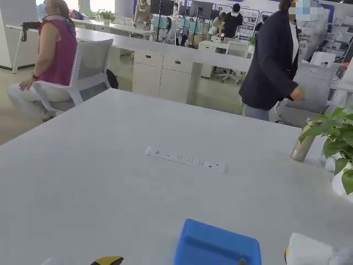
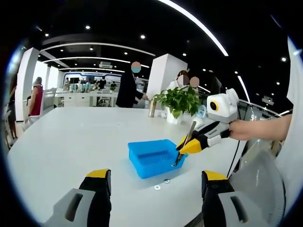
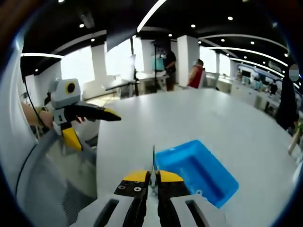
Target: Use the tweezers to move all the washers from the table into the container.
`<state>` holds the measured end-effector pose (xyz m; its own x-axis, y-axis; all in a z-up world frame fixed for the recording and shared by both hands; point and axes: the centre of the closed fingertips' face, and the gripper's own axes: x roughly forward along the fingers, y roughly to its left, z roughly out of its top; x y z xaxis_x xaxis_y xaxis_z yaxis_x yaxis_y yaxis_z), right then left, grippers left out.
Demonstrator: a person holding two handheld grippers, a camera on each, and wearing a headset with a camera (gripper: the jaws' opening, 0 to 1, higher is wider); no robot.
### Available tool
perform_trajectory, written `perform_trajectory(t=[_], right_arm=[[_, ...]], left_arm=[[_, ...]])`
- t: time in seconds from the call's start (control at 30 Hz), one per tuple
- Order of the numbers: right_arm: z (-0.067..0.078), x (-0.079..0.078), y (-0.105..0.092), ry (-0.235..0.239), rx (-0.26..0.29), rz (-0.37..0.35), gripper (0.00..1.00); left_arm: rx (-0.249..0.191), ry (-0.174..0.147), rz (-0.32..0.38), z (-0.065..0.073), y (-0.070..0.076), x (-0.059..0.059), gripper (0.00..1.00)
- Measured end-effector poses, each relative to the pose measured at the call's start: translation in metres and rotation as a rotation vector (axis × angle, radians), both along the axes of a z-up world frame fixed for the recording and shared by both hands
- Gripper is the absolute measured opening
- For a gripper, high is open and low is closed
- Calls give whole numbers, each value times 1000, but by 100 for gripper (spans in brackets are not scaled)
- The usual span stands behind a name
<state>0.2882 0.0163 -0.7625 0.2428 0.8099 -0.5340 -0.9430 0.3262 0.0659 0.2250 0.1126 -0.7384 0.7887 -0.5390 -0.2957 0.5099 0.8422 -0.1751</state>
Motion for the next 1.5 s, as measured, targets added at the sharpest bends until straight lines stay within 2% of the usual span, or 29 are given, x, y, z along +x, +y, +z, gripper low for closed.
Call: perform_trajectory(t=[0.1, 0.33, 0.63, 1.17, 1.3, 1.4, 1.5], right_arm=[[11, 6, 3, 3, 37, -21, 3], [28, 14, 11, -2, 67, -52, 3], [36, 20, 15, -10, 83, -65, 3], [36, 37, 15, -4, 79, -94, 3], [32, 47, 12, 8, 78, -118, 3], [23, 54, 8, -6, 22, -141, 3], [13, 62, 3, 14, -4, -165, 3]], left_arm=[[0, -1, 3, 0, 1, 0, 79], [-2, -3, 6, 1, 1, 0, 79], [-1, -6, 10, 1, 2, 1, 79], [3, -6, 16, 0, 4, 1, 78], [-1, -7, 18, 1, 4, 1, 78], [-1, -7, 18, 1, 4, 1, 78], [-2, -7, 18, 1, 4, 1, 78]])
